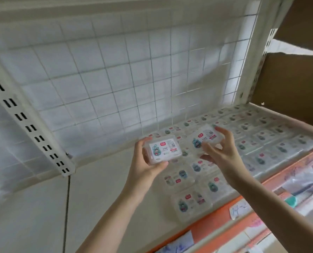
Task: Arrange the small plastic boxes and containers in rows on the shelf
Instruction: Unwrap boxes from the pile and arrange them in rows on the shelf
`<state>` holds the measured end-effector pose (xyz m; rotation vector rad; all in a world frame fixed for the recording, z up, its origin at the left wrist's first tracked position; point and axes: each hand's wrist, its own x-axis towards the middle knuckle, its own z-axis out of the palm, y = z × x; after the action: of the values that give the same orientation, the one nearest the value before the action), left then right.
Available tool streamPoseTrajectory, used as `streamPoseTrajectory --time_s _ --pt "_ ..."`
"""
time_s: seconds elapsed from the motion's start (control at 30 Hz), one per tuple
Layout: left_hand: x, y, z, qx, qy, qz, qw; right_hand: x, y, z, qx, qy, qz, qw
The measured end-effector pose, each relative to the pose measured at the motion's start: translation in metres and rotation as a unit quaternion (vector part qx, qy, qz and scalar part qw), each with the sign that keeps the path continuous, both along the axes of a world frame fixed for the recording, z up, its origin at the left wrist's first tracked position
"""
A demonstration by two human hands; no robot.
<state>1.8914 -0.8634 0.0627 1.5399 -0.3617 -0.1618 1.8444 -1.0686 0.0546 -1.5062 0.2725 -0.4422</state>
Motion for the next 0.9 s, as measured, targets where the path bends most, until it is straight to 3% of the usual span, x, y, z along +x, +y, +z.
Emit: streamPoseTrajectory --time_s 0.3,0.5,0.67,0.9 --pt "0.031 -0.135 -0.012 0.185 -0.083 0.033 0.979 0.016 -0.139 -0.007 -0.096 0.029 -0.057 0.993" --pt "0.060 -0.214 -0.011 0.221 -0.072 0.049 0.971 0.058 -0.223 -0.012 -0.150 0.098 -0.088 0.980" --pt "0.090 -0.278 -0.010 0.232 -0.056 0.047 0.970 0.099 -0.276 -0.006 -0.128 0.157 -0.127 0.971" --pt "0.120 -0.326 -0.013 0.255 -0.053 0.070 0.963 0.137 -0.301 -0.007 -0.175 0.124 -0.132 0.968"
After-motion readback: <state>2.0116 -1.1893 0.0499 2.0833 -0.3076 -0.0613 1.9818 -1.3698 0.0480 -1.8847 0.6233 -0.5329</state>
